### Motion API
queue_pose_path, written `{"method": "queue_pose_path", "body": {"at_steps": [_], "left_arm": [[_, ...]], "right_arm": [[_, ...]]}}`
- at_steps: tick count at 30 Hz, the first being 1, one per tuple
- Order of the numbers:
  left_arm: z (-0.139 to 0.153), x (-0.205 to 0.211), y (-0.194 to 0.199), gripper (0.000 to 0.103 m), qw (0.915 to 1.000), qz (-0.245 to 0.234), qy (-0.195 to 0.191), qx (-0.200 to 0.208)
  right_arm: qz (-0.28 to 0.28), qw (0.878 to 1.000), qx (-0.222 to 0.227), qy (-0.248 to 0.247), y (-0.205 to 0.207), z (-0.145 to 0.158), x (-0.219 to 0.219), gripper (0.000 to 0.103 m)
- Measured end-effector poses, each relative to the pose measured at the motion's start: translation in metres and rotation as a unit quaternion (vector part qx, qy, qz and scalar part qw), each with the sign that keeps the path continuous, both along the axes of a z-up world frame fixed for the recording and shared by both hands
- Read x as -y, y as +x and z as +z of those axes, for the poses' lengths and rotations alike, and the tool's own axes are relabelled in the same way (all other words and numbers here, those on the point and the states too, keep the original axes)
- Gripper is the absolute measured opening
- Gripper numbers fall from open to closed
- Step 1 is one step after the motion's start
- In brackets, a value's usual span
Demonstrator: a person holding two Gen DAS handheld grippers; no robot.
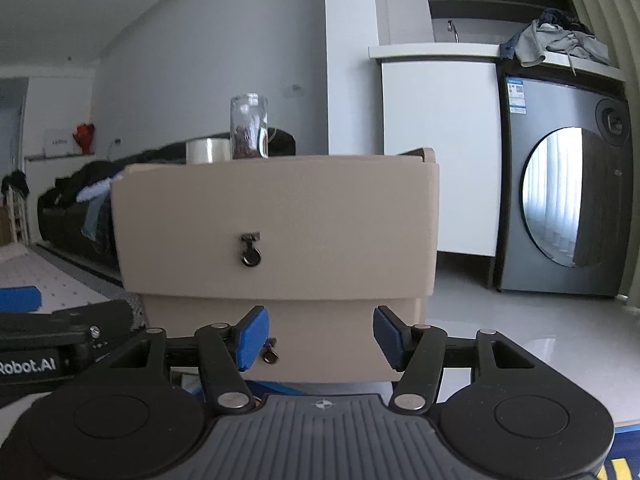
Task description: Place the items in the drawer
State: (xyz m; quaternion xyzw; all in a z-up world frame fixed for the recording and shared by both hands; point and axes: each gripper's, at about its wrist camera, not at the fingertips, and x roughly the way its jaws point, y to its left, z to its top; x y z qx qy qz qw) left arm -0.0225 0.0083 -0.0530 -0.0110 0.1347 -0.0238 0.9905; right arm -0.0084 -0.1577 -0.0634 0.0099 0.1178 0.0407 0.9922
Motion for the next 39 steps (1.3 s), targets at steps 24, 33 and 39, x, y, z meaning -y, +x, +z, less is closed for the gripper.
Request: {"method": "queue_pose_path", "body": {"at_steps": [24,33,39], "left_arm": [[-0.007,-0.004,-0.003,0.103,0.9996,0.011,-0.007,0.027],[-0.015,-0.009,-0.006,0.103,0.9996,0.016,-0.010,0.019],[-0.017,-0.008,-0.007,0.103,0.9996,0.016,-0.009,0.019]], "right_arm": [[0.011,0.998,0.060,-0.031,-0.028,-0.003,0.004,0.075],[0.006,0.998,0.056,-0.026,-0.026,-0.004,0.006,0.076],[0.005,0.998,0.052,-0.023,-0.026,-0.006,0.006,0.077]]}}
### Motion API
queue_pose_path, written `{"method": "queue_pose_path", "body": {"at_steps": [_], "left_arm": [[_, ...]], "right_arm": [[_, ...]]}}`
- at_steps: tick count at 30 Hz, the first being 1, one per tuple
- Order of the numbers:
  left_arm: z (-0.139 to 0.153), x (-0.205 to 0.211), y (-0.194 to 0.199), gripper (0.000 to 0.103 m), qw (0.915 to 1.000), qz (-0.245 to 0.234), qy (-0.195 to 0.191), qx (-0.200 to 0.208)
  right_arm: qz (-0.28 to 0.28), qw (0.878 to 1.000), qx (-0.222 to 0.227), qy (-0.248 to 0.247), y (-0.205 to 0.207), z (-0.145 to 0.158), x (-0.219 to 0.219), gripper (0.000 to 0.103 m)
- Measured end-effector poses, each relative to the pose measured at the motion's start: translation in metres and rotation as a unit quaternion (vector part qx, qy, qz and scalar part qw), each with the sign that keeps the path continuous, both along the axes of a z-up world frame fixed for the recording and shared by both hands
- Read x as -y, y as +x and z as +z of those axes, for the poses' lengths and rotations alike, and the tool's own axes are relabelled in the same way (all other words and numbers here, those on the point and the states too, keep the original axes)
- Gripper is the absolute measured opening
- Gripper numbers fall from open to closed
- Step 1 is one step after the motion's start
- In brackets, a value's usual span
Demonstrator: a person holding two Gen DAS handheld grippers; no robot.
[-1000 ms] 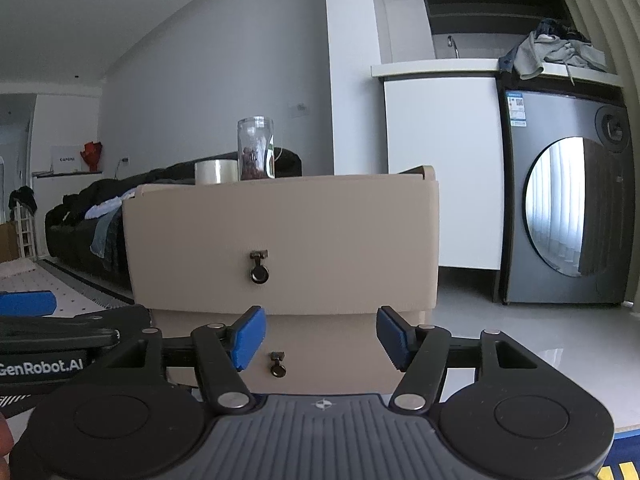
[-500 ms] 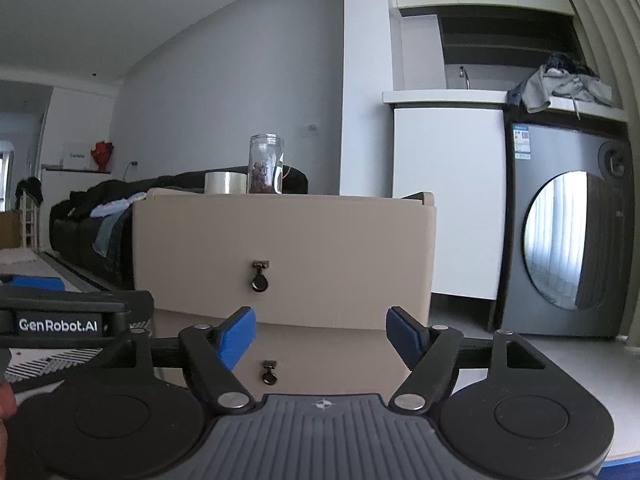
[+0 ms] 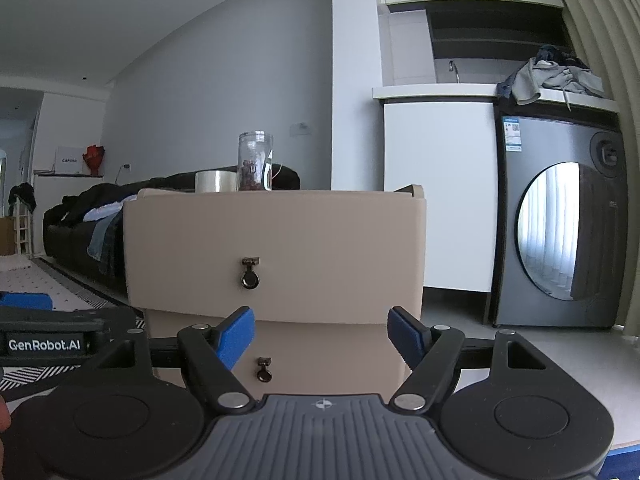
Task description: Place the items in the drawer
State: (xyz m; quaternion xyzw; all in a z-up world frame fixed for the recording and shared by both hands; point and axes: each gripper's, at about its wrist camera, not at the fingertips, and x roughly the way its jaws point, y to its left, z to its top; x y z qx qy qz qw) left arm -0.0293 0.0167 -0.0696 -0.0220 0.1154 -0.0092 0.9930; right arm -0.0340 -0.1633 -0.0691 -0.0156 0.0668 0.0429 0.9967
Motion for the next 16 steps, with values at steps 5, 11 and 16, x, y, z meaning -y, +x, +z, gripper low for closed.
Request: {"method": "queue_pose_path", "body": {"at_steps": [5,11,16], "left_arm": [[-0.0019,0.0017,-0.0007,0.103,1.0000,0.000,0.002,-0.002],[-0.0026,0.0022,-0.0008,0.103,1.0000,-0.001,0.003,-0.003],[-0.0026,0.0022,-0.0006,0.103,1.0000,-0.001,0.003,-0.004]], "right_arm": [[-0.001,1.000,-0.003,0.002,0.0001,-0.0012,0.0000,0.077],[-0.001,1.000,-0.008,0.004,0.0017,-0.0021,-0.0005,0.077],[0.001,1.000,-0.012,0.004,0.0010,-0.0031,-0.0011,0.077]]}}
